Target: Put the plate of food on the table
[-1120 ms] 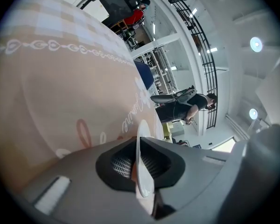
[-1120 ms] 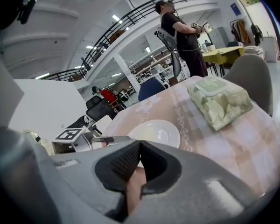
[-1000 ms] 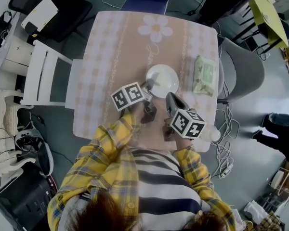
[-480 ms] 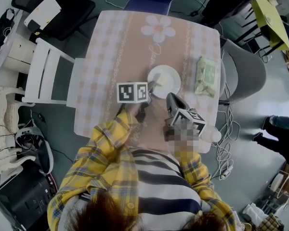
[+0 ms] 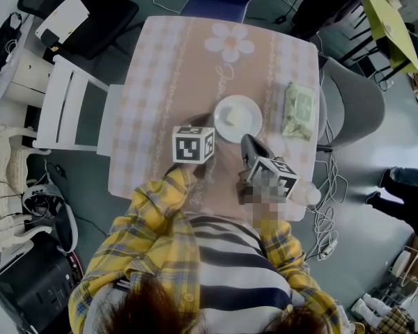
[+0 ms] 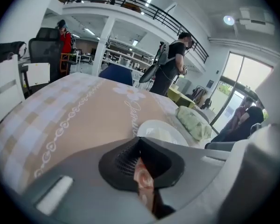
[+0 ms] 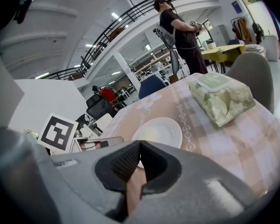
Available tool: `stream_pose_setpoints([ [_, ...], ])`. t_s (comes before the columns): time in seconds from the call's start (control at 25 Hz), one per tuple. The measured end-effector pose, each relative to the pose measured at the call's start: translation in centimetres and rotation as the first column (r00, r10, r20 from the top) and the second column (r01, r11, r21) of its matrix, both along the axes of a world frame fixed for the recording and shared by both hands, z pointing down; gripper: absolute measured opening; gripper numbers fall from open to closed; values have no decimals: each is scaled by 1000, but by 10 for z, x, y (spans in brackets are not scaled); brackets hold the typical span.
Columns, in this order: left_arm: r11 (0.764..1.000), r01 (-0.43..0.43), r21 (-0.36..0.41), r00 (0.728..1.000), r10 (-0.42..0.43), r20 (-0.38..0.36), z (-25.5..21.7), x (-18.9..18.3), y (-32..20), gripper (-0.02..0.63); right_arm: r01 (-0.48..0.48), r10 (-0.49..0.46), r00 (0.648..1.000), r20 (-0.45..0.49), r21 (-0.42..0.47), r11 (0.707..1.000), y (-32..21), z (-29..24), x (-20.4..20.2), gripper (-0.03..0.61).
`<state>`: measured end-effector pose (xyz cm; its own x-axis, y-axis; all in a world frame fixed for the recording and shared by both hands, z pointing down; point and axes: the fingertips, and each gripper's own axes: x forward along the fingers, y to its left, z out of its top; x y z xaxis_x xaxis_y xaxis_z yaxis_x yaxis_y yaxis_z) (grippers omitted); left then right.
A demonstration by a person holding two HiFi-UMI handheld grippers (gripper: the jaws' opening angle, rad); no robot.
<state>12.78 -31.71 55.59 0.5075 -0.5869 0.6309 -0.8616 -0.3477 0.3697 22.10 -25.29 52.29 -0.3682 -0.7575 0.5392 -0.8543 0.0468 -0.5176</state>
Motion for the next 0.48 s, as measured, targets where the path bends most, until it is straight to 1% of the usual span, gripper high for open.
stream_pose_setpoints([
  [0.08, 1000, 10, 19, 999, -9, -53, -10, 2, 3, 3, -1, 1, 1000, -6, 2, 1000, 0, 0, 0, -5],
  [0.16, 1000, -4, 31, 995, 7, -100, -18, 7, 9, 3, -1, 1, 1000, -18, 2, 1000, 1, 0, 0, -4],
  [0.24, 999, -26, 37, 991, 31, -132, -23, 14, 17, 3, 1, -1, 1000, -27, 5, 1000, 2, -1, -1, -3],
  [0.36, 998, -56, 33, 984, 61, -169, -27, 21, 31, 3, 0, 1, 999, -38, 13, 1000, 3, -3, -4, -5],
  [0.48, 997, -71, 10, 973, 71, -217, -27, 22, 46, 3, -15, 16, 999, -45, 18, 1000, 5, -4, -7, -5],
])
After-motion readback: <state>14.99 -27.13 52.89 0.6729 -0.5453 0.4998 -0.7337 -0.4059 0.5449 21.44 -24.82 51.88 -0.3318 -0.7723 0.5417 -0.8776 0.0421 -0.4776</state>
